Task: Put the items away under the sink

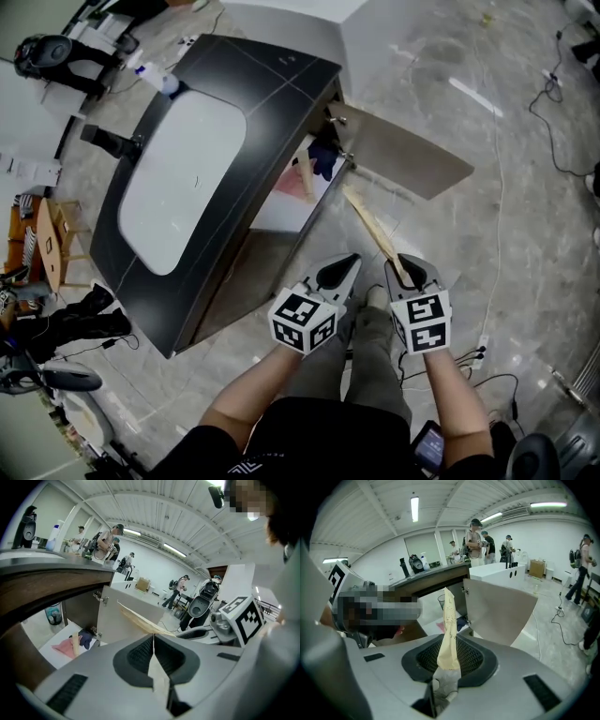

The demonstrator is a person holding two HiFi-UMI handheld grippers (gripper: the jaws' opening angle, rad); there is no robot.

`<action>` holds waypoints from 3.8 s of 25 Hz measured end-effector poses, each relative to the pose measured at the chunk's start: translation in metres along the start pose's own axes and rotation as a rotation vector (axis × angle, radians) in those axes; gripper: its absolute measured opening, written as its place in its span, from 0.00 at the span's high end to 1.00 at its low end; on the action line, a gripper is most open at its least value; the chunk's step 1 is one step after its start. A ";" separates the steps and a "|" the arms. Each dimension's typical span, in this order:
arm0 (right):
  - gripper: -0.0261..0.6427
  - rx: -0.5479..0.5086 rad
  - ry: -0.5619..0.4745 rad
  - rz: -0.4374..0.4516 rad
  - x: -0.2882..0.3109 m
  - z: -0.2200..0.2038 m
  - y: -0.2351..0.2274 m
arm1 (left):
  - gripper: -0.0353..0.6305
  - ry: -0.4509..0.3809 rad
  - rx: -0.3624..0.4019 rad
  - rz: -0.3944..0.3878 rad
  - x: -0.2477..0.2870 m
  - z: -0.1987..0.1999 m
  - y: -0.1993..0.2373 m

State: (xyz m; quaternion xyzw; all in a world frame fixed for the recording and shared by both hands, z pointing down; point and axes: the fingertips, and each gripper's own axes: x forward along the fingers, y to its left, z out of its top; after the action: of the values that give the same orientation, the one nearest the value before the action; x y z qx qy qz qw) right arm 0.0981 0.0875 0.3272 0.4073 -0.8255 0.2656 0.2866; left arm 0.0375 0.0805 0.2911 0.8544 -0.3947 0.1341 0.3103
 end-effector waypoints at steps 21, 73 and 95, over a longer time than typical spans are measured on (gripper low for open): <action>0.84 0.083 -0.010 -0.020 0.098 -0.088 -0.014 | 0.93 0.088 0.030 -0.016 0.052 -0.120 0.073; 0.84 -0.076 -0.082 0.151 0.405 -0.155 0.010 | 0.93 0.008 0.136 0.226 0.159 -0.282 0.305; 0.84 -0.275 -0.111 0.312 0.500 -0.100 0.050 | 0.93 -0.153 0.087 0.529 0.149 -0.259 0.388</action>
State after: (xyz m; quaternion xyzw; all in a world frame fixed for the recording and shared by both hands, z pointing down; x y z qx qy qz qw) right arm -0.1690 -0.0789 0.7311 0.2455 -0.9216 0.1686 0.2490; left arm -0.1551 -0.0354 0.7258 0.7419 -0.6201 0.1623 0.1966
